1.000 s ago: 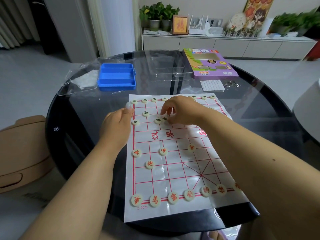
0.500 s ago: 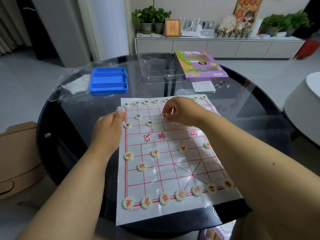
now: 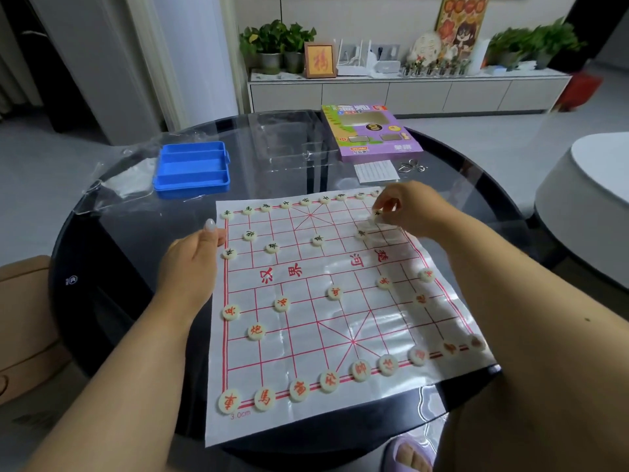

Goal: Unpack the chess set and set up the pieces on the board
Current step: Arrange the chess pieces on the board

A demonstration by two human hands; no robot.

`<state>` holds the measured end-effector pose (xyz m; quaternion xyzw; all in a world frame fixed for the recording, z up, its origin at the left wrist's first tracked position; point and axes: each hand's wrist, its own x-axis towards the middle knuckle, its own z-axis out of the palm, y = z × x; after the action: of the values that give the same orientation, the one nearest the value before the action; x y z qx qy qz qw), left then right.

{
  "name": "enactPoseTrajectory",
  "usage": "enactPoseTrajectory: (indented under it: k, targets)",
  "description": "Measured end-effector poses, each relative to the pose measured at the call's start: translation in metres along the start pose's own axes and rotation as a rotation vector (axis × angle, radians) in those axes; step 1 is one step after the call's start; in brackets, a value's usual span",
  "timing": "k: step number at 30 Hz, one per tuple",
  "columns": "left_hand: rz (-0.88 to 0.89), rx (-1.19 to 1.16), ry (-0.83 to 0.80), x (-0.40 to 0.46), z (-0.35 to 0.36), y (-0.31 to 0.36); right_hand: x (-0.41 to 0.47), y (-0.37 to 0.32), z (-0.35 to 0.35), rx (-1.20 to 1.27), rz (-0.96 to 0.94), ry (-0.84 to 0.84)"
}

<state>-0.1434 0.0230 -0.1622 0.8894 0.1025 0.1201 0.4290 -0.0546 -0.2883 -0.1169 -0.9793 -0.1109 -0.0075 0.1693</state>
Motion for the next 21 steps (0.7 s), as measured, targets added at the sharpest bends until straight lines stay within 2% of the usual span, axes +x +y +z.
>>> enactPoseTrajectory:
  k: [8, 15, 21]
  targets:
    - [0.0, -0.001, 0.013, 0.0, 0.002, -0.001, -0.004, 0.019, -0.003, -0.091, 0.175, -0.028]
    - [-0.013, 0.009, 0.017, 0.001, 0.003, -0.005, -0.006, 0.018, -0.003, -0.191, 0.195, -0.101]
    - [-0.019, 0.009, 0.014, 0.002, 0.003, -0.004, -0.008, 0.014, -0.005, -0.193, 0.177, -0.09]
